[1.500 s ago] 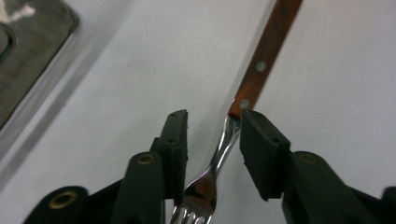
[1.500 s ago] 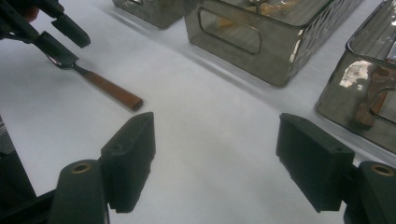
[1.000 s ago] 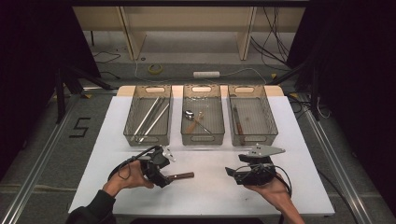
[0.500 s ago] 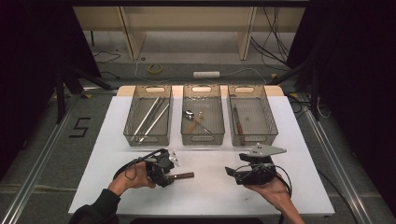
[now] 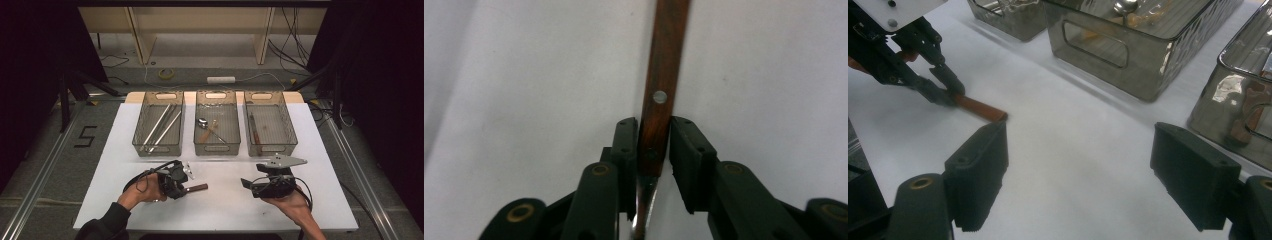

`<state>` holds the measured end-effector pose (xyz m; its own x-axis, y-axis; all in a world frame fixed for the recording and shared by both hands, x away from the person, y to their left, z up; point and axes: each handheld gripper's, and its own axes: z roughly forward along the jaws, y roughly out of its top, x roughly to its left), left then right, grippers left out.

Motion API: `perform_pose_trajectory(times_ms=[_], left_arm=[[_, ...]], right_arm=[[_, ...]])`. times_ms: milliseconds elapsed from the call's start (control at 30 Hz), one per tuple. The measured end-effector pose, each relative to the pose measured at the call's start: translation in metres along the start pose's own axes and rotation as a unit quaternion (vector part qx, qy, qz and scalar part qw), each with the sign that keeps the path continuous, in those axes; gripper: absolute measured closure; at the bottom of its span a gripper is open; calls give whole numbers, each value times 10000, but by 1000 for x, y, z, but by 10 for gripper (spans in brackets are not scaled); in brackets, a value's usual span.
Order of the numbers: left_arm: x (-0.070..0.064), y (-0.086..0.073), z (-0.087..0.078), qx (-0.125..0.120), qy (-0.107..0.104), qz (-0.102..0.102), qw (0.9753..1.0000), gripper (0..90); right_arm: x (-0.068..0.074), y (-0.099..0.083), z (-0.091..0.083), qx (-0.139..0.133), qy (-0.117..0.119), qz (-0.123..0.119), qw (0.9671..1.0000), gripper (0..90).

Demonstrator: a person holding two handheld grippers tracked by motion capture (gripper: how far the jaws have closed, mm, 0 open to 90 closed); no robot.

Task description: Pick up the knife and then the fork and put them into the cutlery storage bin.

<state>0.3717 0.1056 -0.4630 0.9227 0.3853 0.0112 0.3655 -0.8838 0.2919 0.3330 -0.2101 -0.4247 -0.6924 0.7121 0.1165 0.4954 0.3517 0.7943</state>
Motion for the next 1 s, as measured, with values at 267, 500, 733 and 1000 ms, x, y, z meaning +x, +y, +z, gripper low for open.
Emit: perform_pose_trajectory(times_ms=[267,500,733,1000], left_arm=[[2,-2,-1,-52,-59,-52,10000,762],[5,-5,-3,-192,-253,-293,9991,764],[3,-3,-10,-274,-451,-433,9977,765],[-3,1,-10,-290,-621,-372,9970,765]], right_arm=[[1,0,1,16,40,-23,10000,244],[10,1,5,18,199,-232,9995,246],[30,3,15,95,397,-612,9973,247],[56,2,33,231,530,-1167,9915,254]])
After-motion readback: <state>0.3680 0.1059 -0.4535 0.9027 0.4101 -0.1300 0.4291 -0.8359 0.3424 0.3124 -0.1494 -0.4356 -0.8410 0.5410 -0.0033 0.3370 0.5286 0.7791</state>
